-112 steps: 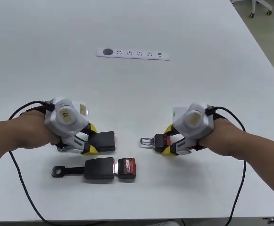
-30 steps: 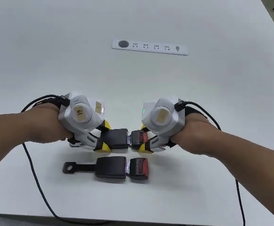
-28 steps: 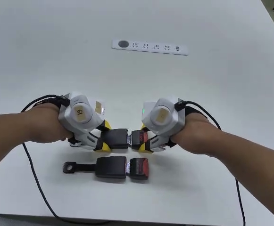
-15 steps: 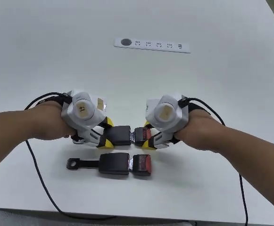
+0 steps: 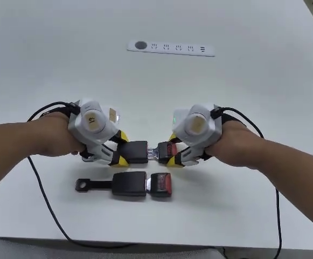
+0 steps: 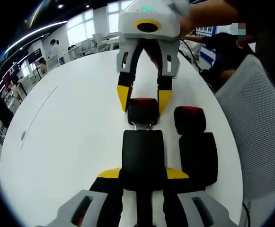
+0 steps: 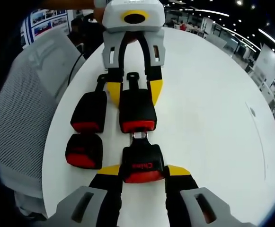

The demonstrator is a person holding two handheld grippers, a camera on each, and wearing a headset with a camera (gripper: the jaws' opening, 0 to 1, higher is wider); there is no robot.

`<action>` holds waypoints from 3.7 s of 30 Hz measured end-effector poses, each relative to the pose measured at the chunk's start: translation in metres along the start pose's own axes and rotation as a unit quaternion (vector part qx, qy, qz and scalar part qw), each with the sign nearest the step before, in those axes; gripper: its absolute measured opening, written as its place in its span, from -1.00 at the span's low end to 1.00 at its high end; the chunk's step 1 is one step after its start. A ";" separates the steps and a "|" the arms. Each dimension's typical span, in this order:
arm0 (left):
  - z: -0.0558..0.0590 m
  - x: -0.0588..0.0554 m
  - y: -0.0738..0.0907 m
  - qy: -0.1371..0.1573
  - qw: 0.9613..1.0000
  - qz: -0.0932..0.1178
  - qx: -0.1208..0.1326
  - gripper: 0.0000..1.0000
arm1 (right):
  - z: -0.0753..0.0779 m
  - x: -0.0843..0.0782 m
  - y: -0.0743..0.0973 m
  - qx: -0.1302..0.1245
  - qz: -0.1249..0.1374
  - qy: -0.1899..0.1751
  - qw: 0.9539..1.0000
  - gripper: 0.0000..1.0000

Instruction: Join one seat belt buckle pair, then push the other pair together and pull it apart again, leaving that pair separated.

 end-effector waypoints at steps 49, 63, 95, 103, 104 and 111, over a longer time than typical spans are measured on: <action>-0.001 0.009 0.022 0.016 0.999 0.003 0.049 -0.09 | -0.004 -0.063 0.068 -0.066 0.017 -0.091 0.994 -0.09; 0.046 -0.023 0.069 0.122 0.985 0.040 0.116 0.28 | -0.062 -0.072 0.092 -0.117 0.098 -0.196 0.969 0.31; 0.126 -0.077 0.120 0.224 0.941 0.083 0.238 1.00 | -0.112 -0.077 0.097 -0.176 0.166 -0.243 0.939 0.98; 0.129 -0.073 0.125 0.246 0.931 0.101 0.250 1.00 | -0.122 -0.075 0.103 -0.184 0.191 -0.263 0.928 0.98; 0.129 -0.072 0.126 0.251 0.930 0.098 0.250 1.00 | -0.123 -0.075 0.102 -0.183 0.189 -0.263 0.928 0.98; 0.139 -0.074 0.132 0.237 0.930 0.090 0.267 0.99 | -0.130 -0.076 0.105 -0.187 0.189 -0.260 0.928 0.97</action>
Point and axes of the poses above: the centre of the closed fingertips' face, and the gripper's own axes: y roughly backward along the fingers, z roughly to its right, x roughly out of its top, the point moved 10 cm from there along y, roughly backward along the fingers, and after that the axes turned 5 degrees about -y, right-handed, at the moved point
